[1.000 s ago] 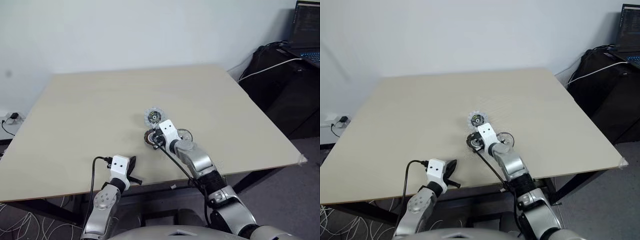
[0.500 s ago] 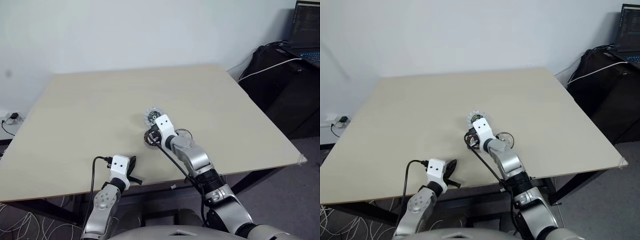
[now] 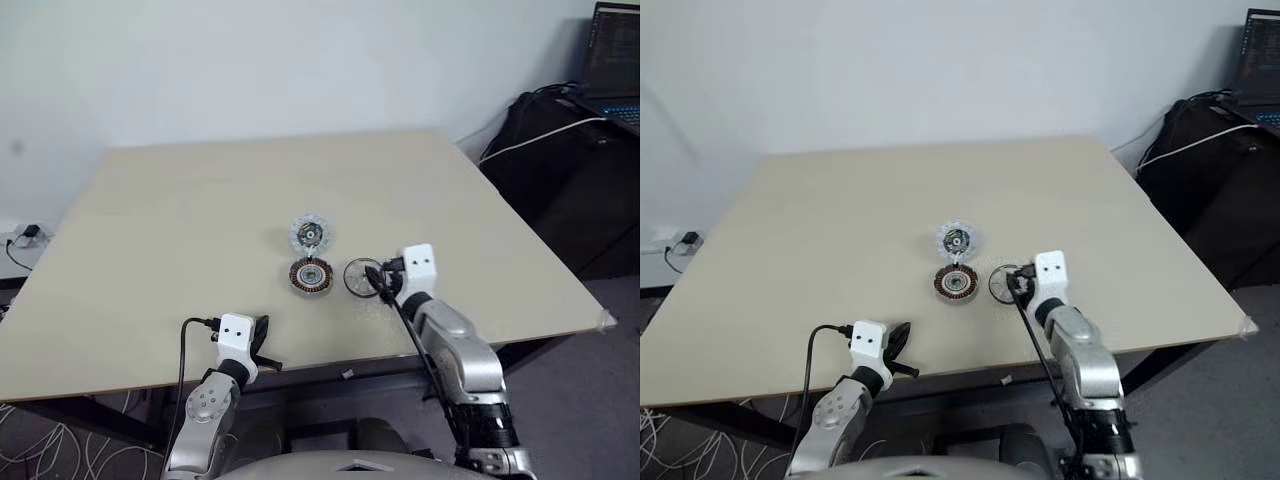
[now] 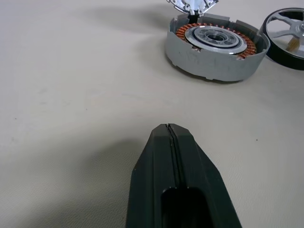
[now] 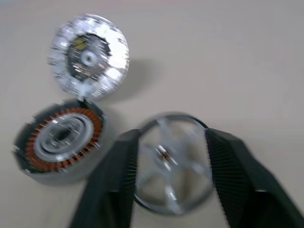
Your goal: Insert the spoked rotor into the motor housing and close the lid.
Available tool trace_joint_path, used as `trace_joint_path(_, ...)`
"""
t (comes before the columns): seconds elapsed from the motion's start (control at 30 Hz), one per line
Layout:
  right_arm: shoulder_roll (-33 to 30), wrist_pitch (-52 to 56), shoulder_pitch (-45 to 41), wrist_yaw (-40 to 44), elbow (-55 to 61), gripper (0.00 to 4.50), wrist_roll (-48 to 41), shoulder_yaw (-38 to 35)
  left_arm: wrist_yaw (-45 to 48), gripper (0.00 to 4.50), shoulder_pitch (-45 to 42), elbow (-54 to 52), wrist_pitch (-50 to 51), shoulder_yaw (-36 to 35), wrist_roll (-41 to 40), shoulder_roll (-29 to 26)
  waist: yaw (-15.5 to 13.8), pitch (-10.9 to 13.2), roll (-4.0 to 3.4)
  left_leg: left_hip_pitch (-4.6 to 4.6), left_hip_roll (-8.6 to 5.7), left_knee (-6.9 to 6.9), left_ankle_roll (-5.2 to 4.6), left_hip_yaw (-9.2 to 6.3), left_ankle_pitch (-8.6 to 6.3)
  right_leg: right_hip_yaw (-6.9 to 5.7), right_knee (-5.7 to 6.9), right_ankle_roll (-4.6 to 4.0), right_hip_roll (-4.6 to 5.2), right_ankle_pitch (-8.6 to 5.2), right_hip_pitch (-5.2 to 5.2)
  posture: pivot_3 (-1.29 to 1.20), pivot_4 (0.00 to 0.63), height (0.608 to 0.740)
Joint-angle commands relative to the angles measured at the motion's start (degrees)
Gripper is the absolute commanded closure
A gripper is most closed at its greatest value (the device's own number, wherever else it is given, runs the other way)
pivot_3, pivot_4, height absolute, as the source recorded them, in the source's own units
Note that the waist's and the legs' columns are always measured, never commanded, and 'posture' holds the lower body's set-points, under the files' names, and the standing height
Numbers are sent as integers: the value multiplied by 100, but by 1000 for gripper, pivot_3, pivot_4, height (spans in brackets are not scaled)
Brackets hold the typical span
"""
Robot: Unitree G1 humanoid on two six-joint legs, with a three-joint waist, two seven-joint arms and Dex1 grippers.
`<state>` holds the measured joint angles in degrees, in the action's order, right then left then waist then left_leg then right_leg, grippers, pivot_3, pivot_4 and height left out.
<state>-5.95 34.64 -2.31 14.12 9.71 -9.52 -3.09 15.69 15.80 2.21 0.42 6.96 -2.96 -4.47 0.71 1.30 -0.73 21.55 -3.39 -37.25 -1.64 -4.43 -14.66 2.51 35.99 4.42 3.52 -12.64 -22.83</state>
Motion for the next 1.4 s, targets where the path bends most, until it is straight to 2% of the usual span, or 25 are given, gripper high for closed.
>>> trace_joint_path(0.03, 220, 310, 81, -238, 266, 2047, -417, -430, 71, 4500, -113, -177, 14, 25, -52, -34, 0, 0, 0, 0, 0, 0, 0, 0, 0, 0, 0, 0, 0, 0, 1, 0, 0, 740)
trace_joint_path(0.17, 547, 542, 6, -514, 90, 2047, -800, -872, 91, 4500, -90, -220, 53, 30, -47, -58, 1, 2, -2, 0, 1, 0, -1, 1, 0, 1, 1, 1, 0, 1, -1, 0, 0, 740)
trace_joint_path(0.5, 942, 855, -425, -821, -397, 2047, -1485, -1395, 57, 4500, -6, -320, 100, 11, -51, -61, 6, 6, -11, 1, 3, 1, -2, 1, 1, 1, 0, 0, 0, 1, -2, 0, 0, 740)
trace_joint_path(1.07, 973, 890, -763, -773, -903, 2047, -1964, -1468, 24, 4500, -40, -371, 120, 16, -24, -43, 12, 10, -18, 2, 2, 4, -8, 1, 4, 2, -1, -1, 0, 0, -4, 0, 0, 740)
trace_joint_path(1.4, 1001, 1009, -664, -813, -1048, 2047, -2259, -1541, 22, 4500, -92, -364, 128, 22, -23, -36, 13, 10, -19, 2, 2, 4, -13, 1, 7, 2, -1, -1, 0, 0, -3, 0, 0, 740)
